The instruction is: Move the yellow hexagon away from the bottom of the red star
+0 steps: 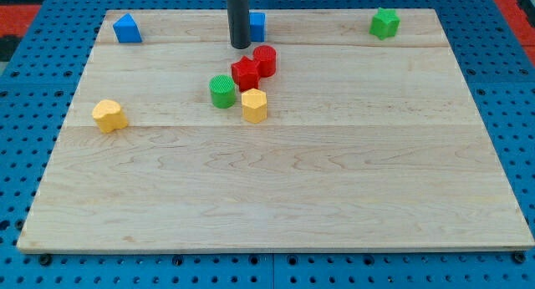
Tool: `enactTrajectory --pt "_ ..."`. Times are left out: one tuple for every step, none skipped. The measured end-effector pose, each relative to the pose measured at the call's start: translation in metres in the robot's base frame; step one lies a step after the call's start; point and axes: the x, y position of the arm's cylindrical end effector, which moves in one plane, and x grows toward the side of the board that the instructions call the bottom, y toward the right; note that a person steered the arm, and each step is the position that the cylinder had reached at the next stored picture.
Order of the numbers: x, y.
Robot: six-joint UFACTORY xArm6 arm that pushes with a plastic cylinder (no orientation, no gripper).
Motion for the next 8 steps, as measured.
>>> enactTrajectory --pt "0.052 -0.04" --pt "0.087 -0.094" --pt "0.145 -0.042" --pt "0.142 0.057" --pt "0.13 0.002" --pt "0.109 0.044" --pt "0.091 0.095" --pt "0.112 0.167"
